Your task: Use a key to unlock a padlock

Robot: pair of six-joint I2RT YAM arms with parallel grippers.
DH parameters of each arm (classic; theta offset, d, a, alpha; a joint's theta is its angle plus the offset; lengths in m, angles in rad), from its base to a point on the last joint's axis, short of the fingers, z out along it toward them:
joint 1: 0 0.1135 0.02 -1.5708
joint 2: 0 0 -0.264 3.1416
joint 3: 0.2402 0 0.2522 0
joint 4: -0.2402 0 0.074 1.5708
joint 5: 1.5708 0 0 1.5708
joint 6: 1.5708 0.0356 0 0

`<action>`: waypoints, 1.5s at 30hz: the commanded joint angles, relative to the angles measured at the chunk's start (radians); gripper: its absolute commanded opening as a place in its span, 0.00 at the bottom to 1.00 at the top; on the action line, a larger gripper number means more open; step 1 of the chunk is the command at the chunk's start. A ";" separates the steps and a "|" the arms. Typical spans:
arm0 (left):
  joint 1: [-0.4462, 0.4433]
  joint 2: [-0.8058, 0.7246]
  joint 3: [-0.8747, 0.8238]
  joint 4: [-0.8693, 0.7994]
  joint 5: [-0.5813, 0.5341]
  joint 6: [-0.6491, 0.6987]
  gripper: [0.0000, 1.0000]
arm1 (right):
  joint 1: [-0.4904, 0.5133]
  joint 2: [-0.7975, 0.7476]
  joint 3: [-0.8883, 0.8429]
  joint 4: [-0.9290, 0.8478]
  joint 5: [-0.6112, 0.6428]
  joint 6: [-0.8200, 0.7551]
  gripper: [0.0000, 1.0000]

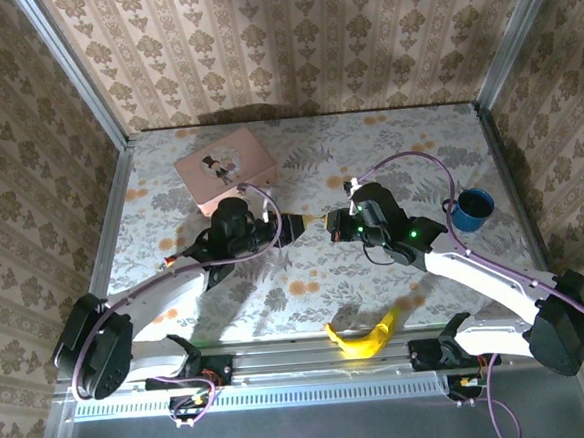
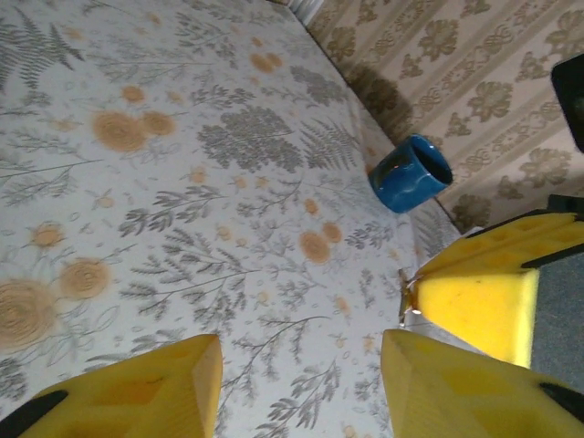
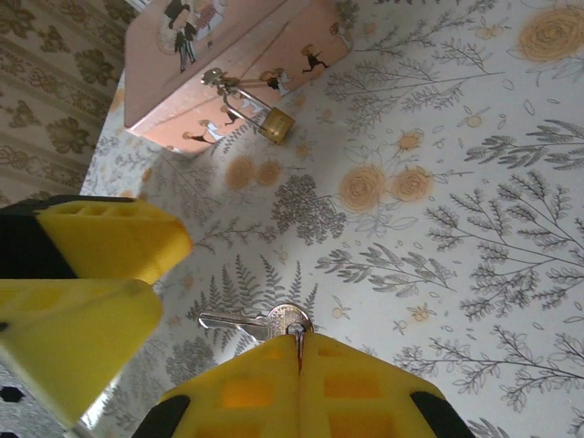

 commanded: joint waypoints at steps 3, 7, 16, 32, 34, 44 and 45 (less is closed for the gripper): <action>-0.016 0.023 0.045 0.103 0.079 -0.033 0.48 | -0.012 0.000 -0.017 0.039 -0.038 0.026 0.00; -0.021 0.031 0.042 0.138 0.102 -0.043 0.47 | -0.018 -0.004 -0.024 0.051 -0.043 0.030 0.00; -0.023 0.075 0.056 0.161 0.124 -0.056 0.34 | -0.021 -0.007 -0.029 0.067 -0.054 0.035 0.00; -0.026 0.122 0.065 0.196 0.145 -0.080 0.01 | -0.023 -0.009 -0.039 0.078 -0.056 0.041 0.00; -0.026 0.122 0.064 0.196 0.145 -0.081 0.00 | -0.023 -0.011 -0.039 0.081 -0.056 0.042 0.00; -0.021 0.087 0.065 0.120 0.135 -0.015 0.00 | -0.034 -0.035 -0.060 0.093 -0.053 0.025 0.08; -0.015 0.072 0.065 0.094 0.130 0.008 0.00 | -0.037 -0.041 -0.064 0.092 -0.057 0.018 0.13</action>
